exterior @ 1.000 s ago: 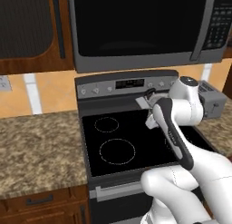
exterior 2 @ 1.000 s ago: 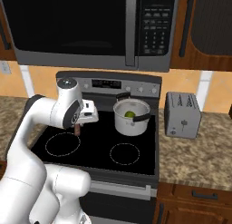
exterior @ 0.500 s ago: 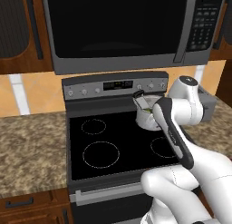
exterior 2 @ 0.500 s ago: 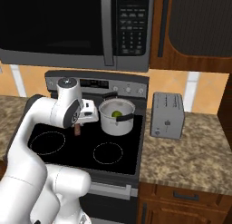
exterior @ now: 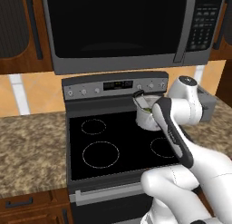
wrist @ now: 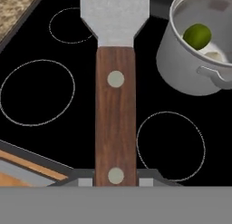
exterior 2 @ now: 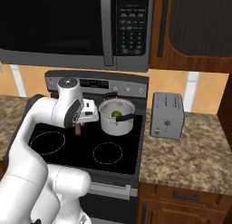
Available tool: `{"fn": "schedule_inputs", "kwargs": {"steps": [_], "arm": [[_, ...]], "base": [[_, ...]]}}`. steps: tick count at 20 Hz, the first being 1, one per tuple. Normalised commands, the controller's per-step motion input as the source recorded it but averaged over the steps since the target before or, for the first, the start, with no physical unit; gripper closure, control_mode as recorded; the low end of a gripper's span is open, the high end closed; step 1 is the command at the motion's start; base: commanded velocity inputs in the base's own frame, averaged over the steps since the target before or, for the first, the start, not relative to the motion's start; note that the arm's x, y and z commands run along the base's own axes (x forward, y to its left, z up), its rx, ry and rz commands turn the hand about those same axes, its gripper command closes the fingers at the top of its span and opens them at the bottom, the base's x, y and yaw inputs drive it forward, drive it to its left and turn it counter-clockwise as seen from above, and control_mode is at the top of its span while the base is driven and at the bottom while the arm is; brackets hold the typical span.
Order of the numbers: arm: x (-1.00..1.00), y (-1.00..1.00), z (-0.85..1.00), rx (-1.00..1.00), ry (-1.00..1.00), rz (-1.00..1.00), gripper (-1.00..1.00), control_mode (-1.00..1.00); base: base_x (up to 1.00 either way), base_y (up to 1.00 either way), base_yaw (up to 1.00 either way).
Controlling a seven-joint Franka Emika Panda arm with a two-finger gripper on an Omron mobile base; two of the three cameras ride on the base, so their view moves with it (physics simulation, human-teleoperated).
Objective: Put the lime and garlic in the pot. Retrieve the spatula and lightly stir the vegetables in the pot.
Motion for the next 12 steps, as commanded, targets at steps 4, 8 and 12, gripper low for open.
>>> {"fn": "schedule_inputs", "kwargs": {"steps": [4,8,12], "arm": [[0.19,-0.18,0.00,0.00,0.00,0.00,1.00,-1.00],[0.34,-0.53,-0.17,-0.20,-0.01,-0.09,1.00,-1.00],[0.14,-0.49,-0.34,-0.39,-0.01,-0.04,1.00,-1.00]], "base": [[0.00,0.00,0.00],[0.00,0.00,0.00],[0.00,0.00,0.00]]}}
